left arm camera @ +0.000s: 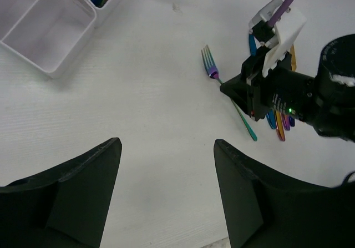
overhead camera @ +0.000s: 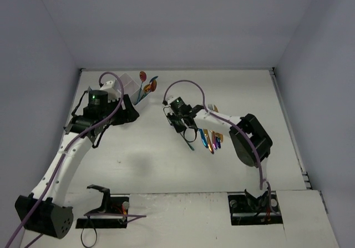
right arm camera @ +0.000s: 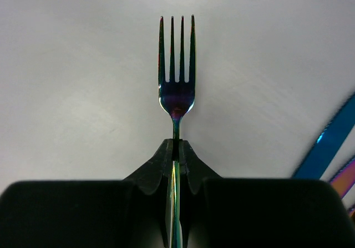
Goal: Sort the eating utensils into containers
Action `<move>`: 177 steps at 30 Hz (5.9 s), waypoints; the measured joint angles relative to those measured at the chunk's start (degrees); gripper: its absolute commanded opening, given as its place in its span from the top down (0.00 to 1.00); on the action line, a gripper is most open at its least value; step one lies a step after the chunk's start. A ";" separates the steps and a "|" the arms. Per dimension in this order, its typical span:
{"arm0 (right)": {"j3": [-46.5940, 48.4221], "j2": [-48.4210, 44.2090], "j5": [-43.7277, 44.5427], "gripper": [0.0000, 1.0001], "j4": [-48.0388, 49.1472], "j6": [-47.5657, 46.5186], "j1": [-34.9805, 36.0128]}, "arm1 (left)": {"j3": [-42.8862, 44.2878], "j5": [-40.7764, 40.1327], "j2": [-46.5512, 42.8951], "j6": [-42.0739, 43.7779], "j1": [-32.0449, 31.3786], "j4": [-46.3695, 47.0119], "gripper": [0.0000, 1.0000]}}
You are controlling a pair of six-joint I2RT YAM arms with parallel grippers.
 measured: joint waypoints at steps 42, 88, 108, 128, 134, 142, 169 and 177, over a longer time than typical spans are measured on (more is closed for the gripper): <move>-4.77 -27.73 -0.86 0.26 5.57 -3.17 12.35 | 5.82 -4.52 7.74 0.34 -14.32 6.76 1.00; -20.81 -46.78 9.51 0.00 0.55 1.51 -1.66 | 14.14 -29.87 29.72 12.81 17.31 24.84 0.86; -15.20 -27.70 3.53 0.36 -1.32 3.68 -18.11 | 12.99 -18.87 10.33 7.66 13.24 10.79 0.36; -8.16 -6.55 0.59 0.72 -1.28 -0.37 -20.10 | -6.84 -4.38 -1.63 3.79 1.47 0.72 0.36; -7.45 -4.09 1.77 0.77 -1.11 -1.40 -20.10 | -6.84 -3.98 -1.57 3.80 1.38 0.70 0.36; -6.51 -3.12 3.39 0.99 -0.55 -1.94 -20.11 | -6.84 -3.47 0.09 3.87 1.38 0.70 0.36; -3.76 -26.08 -1.26 1.00 0.13 -8.18 7.77 | 4.02 4.41 3.82 -1.71 -6.05 5.69 0.24; -3.39 -28.70 -3.64 1.00 0.42 -7.59 10.31 | 4.44 3.60 5.37 -2.59 -11.27 8.03 0.32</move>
